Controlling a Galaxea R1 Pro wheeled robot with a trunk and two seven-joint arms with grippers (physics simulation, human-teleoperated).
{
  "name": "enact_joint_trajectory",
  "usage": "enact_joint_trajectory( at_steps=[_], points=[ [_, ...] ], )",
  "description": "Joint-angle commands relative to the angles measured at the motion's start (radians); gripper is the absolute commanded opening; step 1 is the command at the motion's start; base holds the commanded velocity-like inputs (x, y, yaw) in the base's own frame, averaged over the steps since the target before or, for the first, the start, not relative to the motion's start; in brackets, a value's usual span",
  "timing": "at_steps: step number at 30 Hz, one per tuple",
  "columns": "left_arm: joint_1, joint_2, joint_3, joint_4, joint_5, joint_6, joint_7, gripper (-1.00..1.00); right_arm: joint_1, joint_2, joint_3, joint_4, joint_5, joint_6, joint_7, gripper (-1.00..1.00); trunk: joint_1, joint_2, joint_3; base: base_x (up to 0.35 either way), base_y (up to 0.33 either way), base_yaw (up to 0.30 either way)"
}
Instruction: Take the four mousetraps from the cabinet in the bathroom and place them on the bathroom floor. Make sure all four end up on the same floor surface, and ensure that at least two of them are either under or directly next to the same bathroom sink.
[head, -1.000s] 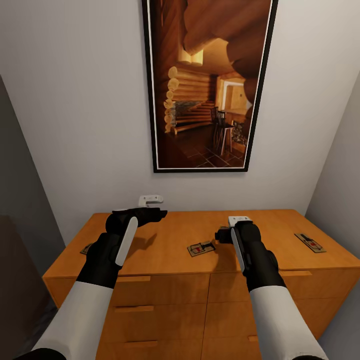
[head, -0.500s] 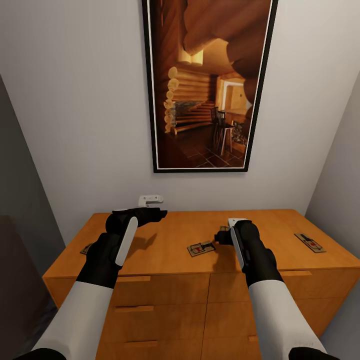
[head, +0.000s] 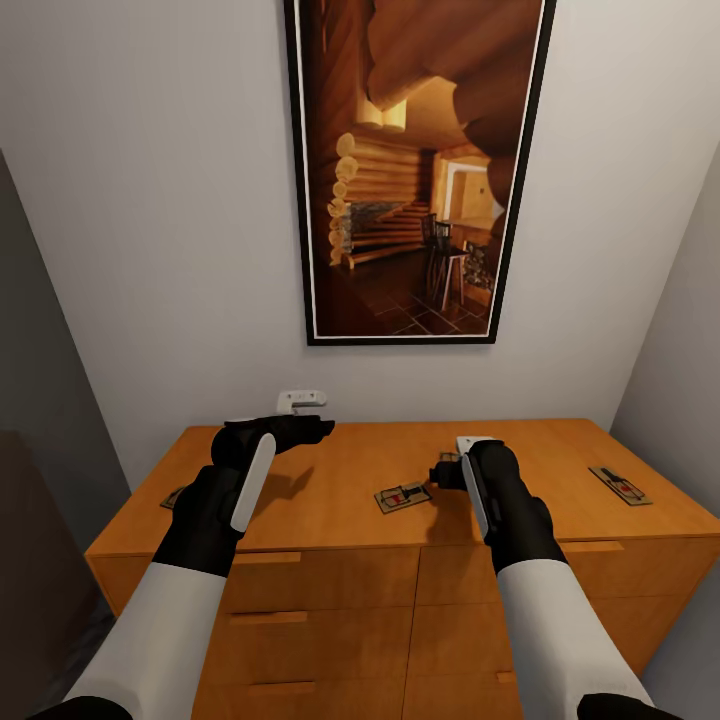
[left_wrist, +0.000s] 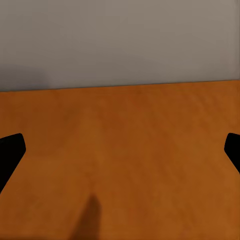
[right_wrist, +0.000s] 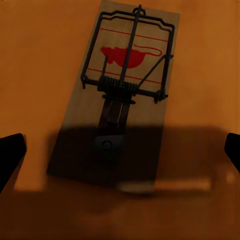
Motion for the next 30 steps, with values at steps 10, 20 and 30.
enact_joint_trajectory(
  at_steps=[10, 20, 30],
  points=[
    [-0.001, 0.0, 0.0, 0.002, 0.007, 0.004, 0.006, 1.0, -0.001, 0.001, -0.003, -0.001, 0.01, 0.004, 0.0, 1.0, 0.0, -0.001, -0.001, 0.0, 0.0, 0.0],
    [-0.001, 0.0, 0.0, 0.004, 0.007, 0.004, 0.006, 1.0, -0.001, 0.001, -0.005, 0.009, 0.008, 0.004, 0.004, 1.0, 0.0, -0.001, -0.001, 0.0, 0.0, 0.0],
    [-0.001, 0.0, 0.0, 0.004, 0.007, 0.004, 0.006, 1.0, -0.001, 0.001, -0.005, 0.015, 0.006, 0.004, 0.005, -1.0, 0.0, -0.001, -0.001, 0.0, 0.0, 0.0]
  ],
)
